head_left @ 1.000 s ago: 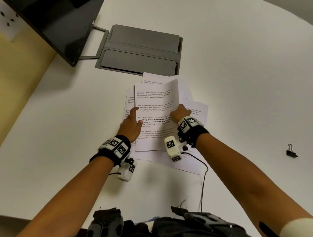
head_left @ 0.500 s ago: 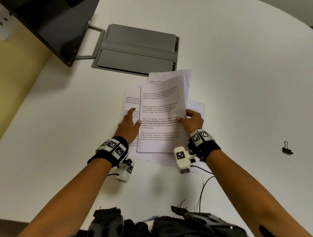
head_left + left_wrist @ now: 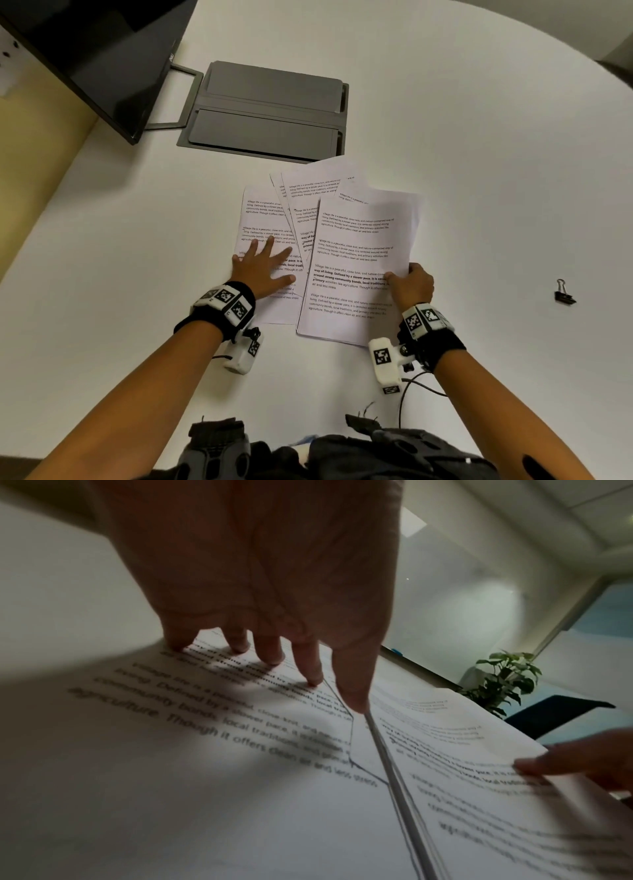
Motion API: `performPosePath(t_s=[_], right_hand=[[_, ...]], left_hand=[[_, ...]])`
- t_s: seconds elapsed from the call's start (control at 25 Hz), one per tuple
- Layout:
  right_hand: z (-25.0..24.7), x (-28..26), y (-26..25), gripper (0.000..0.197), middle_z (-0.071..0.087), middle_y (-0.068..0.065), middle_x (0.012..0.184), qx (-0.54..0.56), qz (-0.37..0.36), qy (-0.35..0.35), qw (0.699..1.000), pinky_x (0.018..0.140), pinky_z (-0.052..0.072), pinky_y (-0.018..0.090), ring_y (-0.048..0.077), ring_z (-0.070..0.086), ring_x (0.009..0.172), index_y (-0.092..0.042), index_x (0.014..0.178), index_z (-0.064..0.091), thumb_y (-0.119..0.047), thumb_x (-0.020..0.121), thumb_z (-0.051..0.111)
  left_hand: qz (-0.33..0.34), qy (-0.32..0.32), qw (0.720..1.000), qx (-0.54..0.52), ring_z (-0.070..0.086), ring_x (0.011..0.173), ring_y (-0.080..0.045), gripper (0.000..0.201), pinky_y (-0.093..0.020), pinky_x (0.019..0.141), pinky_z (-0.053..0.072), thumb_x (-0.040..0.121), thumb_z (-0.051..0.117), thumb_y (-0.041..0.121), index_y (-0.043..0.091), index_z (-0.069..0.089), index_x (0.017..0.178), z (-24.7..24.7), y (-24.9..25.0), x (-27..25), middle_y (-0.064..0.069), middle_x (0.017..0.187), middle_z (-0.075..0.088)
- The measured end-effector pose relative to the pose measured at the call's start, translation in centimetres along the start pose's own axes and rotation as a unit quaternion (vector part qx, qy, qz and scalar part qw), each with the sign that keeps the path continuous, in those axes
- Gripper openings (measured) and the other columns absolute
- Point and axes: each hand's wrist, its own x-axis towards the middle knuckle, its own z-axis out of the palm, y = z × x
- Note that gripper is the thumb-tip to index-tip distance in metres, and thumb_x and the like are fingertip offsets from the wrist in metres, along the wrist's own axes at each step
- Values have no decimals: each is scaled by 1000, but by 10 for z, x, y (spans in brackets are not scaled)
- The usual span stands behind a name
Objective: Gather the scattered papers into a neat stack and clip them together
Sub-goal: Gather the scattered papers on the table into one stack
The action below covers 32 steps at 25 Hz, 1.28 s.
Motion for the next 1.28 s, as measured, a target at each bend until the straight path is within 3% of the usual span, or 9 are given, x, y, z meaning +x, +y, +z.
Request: performPosePath(t_s=[0.16, 0.4, 0.56, 0.64, 0.72, 0.84, 0.92, 1.04, 1.28], right_hand=[[9, -6, -12, 52, 39, 14, 130, -23, 33, 15, 999, 94, 47, 43, 41, 53, 108, -11, 125, 46, -28, 79, 65], [22, -17, -22, 44, 52, 13, 122, -72, 11, 23, 997, 98, 41, 47, 39, 57, 104, -14, 120, 47, -22, 79, 61], [19, -12, -20, 41, 61, 7, 100, -10, 8, -21, 1000, 89, 49, 47, 35, 59, 94, -18, 109, 48, -21, 71, 63], [16, -12, -18, 37, 62, 9, 104, 78, 5, -29, 997, 81, 52, 39, 32, 60, 91, -18, 105, 49, -16, 72, 65], [12, -13, -17, 33, 59, 14, 115, 145, -14, -10, 989, 73, 46, 28, 27, 58, 89, -16, 102, 52, -11, 74, 67], [1, -20, -19, 36, 54, 13, 122, 155, -45, -5, 987, 81, 39, 24, 24, 53, 99, -10, 112, 54, -13, 79, 69], [-7, -23, -22, 32, 60, 13, 119, 149, -62, 7, 987, 78, 38, 23, 21, 53, 93, -8, 113, 54, -14, 84, 66], [-16, -27, -27, 19, 64, 13, 111, 145, -108, 48, 982, 72, 42, 24, 20, 55, 83, -10, 108, 57, -12, 89, 58], [-40, -38, -30, 12, 68, 12, 98, 138, -191, 101, 966, 77, 55, 33, 21, 61, 79, -10, 104, 56, -12, 93, 51]], left_hand=[[-2, -36, 997, 64, -15, 144, -32, 78, -66, 110, 3, 77, 39, 75, 52, 2, 142, 2, 3, -1, 4, 157, -20], [2, -8, 995, 104, -16, 144, -33, 80, -68, 109, 6, 80, 44, 69, 52, -4, 141, 8, 6, -4, 3, 156, -21], [-1, -13, 994, 107, -15, 144, -34, 78, -68, 108, 7, 82, 43, 67, 51, -5, 141, 8, 6, -5, 3, 156, -21], [-3, -11, 994, 110, -15, 144, -34, 76, -68, 109, 7, 83, 41, 66, 51, -6, 141, 8, 7, -5, 4, 156, -21], [-3, -6, 994, 112, -16, 144, -33, 73, -67, 109, 7, 86, 38, 64, 51, -8, 141, 10, 6, -6, 5, 156, -22], [-2, -3, 995, 95, -16, 144, -30, 70, -65, 110, 5, 89, 39, 58, 51, -7, 142, 11, 5, -8, 8, 156, -22], [-6, -7, 998, 62, -14, 145, -27, 67, -64, 111, 4, 91, 40, 53, 48, -1, 143, 9, 6, -9, 10, 156, -18], [-16, 12, 1000, 22, -5, 147, -21, 57, -63, 112, 6, 94, 36, 49, 44, 12, 145, 6, 8, -13, 13, 158, -8], [-19, -2, 999, 31, -3, 147, -19, 58, -61, 113, 5, 95, 34, 45, 41, 7, 146, 12, 0, -26, 12, 158, -9]])
